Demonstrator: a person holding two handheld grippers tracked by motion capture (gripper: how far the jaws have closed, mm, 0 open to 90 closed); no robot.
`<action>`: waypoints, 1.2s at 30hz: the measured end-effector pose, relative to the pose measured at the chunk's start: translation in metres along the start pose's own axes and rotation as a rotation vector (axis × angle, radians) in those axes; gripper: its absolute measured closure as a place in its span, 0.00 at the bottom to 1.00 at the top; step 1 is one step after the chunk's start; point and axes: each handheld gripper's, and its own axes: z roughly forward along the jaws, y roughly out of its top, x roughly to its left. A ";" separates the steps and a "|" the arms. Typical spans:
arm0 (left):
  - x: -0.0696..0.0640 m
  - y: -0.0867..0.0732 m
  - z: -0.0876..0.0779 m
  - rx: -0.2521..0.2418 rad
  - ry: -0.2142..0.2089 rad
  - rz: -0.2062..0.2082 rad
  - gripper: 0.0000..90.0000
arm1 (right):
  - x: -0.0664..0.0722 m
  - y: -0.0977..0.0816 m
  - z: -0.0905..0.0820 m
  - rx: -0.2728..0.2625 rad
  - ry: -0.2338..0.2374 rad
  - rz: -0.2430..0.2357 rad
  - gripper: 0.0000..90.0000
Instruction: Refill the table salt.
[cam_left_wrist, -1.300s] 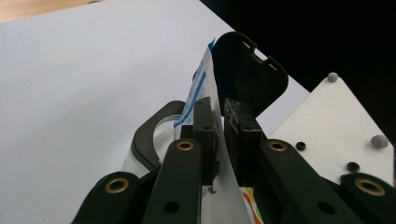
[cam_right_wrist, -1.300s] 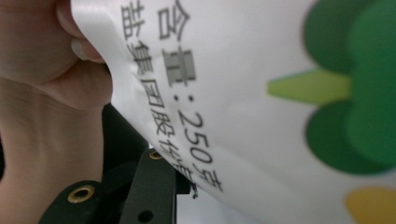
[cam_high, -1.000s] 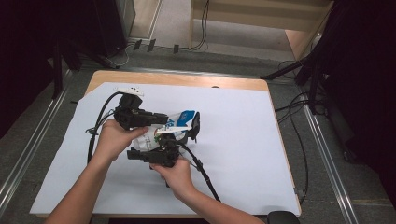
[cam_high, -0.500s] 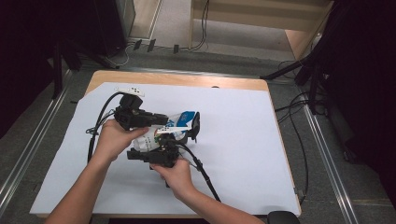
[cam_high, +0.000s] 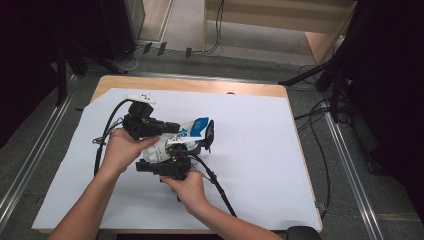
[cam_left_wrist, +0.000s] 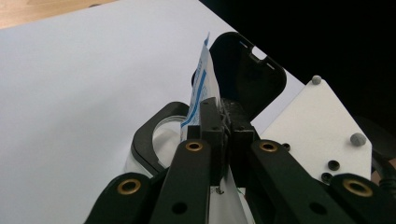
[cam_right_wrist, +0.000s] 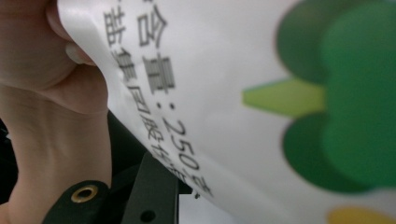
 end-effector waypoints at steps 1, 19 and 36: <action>0.000 0.000 0.000 -0.002 0.003 -0.003 1.00 | 0.000 0.000 0.000 0.000 -0.001 -0.001 0.80; 0.000 0.001 -0.001 -0.006 0.015 -0.016 1.00 | 0.004 0.002 0.001 0.013 -0.010 -0.031 0.81; -0.001 0.001 0.002 -0.006 0.037 -0.013 0.99 | 0.001 0.003 0.002 0.014 0.036 0.003 0.81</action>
